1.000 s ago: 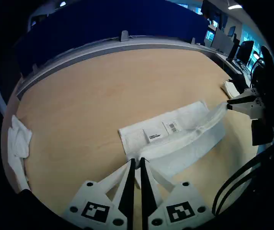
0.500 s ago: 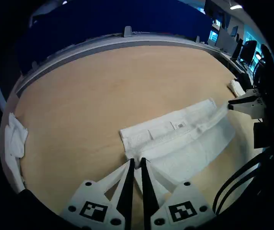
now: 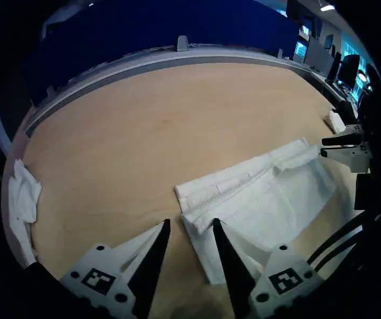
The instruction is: Fold towel
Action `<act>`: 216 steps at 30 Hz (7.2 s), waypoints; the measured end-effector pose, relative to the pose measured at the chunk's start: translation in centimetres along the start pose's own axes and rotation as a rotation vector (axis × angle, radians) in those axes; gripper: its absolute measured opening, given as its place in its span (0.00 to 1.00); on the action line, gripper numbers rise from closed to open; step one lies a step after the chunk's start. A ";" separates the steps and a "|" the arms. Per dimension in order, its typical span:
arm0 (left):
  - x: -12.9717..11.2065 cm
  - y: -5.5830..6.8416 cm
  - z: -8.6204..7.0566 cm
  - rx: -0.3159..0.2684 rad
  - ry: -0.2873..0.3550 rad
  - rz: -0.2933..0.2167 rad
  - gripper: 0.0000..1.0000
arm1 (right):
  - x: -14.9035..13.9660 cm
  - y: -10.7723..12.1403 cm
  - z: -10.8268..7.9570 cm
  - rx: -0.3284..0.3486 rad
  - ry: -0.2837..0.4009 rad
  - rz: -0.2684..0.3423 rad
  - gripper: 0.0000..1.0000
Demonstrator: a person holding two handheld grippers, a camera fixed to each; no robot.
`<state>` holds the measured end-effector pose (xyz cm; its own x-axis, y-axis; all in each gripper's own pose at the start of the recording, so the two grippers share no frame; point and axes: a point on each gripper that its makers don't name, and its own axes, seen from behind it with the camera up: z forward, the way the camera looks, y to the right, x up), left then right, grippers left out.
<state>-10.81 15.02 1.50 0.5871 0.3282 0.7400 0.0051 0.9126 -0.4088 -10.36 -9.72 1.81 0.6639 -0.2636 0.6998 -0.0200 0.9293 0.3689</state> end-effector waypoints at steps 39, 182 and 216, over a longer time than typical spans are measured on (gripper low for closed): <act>-2.9 -2.3 -5.6 0.078 0.062 -0.045 0.94 | -2.1 -1.3 -5.0 -0.012 0.012 -0.029 0.94; -15.7 -6.4 -19.4 0.195 0.106 -0.414 0.94 | 1.4 -26.3 0.5 0.410 0.002 -0.418 0.81; -15.9 -5.8 -19.4 0.190 0.102 -0.415 0.94 | -4.6 -18.9 0.5 0.235 -0.086 -0.282 0.43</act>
<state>-4.48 -0.20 -18.32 0.6437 -0.0911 0.7598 0.1135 0.9933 0.0229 -13.48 -26.19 -8.07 0.6026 -0.5310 0.5957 -0.0228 0.7347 0.6780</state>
